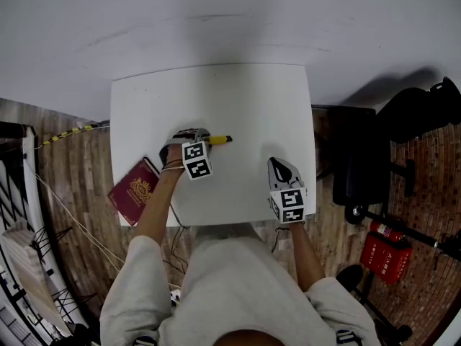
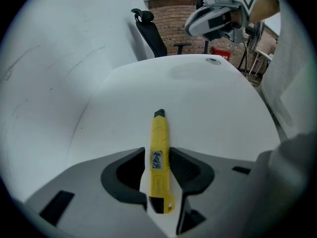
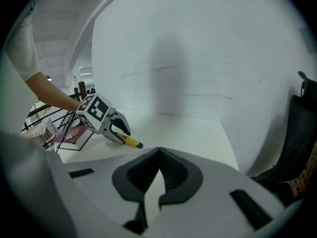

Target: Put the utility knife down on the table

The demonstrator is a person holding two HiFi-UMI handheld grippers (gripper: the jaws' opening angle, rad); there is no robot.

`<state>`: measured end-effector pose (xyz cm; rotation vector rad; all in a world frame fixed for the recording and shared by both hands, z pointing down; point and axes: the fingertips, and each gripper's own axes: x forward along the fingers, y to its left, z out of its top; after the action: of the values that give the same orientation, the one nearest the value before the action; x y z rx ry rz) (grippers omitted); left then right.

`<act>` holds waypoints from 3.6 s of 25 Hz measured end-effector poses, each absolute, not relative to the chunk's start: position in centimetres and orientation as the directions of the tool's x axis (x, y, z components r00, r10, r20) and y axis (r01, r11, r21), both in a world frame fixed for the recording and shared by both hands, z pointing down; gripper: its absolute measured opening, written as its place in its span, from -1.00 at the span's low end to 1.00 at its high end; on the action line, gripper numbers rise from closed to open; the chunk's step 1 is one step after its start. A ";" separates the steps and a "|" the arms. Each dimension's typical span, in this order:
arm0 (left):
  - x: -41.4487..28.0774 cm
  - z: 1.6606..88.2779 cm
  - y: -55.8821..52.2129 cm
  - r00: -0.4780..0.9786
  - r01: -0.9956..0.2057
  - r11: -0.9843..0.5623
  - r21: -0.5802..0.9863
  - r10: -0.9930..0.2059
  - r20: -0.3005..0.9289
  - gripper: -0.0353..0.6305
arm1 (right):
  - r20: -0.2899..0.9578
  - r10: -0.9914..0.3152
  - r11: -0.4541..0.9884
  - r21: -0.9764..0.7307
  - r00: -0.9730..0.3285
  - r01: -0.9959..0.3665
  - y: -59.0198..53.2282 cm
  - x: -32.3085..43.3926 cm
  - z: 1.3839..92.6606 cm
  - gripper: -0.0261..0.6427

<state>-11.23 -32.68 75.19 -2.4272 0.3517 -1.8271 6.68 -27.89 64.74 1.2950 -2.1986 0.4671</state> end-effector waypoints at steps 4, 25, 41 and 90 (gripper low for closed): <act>-11.5 74.7 -32.6 0.262 -0.143 -0.964 -0.223 -0.254 0.931 -0.37 | 0.607 -0.694 0.470 -0.023 -0.386 -0.882 -27.5 7.1 64.6 -0.93; -12.1 67.5 -28.1 0.380 -0.515 -0.815 -0.266 -0.495 0.781 -0.85 | 0.572 -0.687 0.539 -0.014 -0.448 -0.842 -25.7 5.1 62.6 -0.93; -13.4 58.1 -25.2 0.501 -0.848 -0.521 0.099 -0.727 0.469 -0.88 | 0.505 -0.712 0.572 0.013 -0.488 -0.820 -25.0 3.9 59.2 -0.93; -14.5 46.0 -28.2 0.434 -0.901 -0.427 0.081 -0.874 0.217 -0.88 | 0.283 -0.821 0.542 0.112 -0.496 -0.833 -30.3 4.8 48.1 -0.93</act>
<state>-14.53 -28.24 46.02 -2.8127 1.7618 -0.2371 4.82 -30.29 48.08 1.3711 -2.4804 0.0565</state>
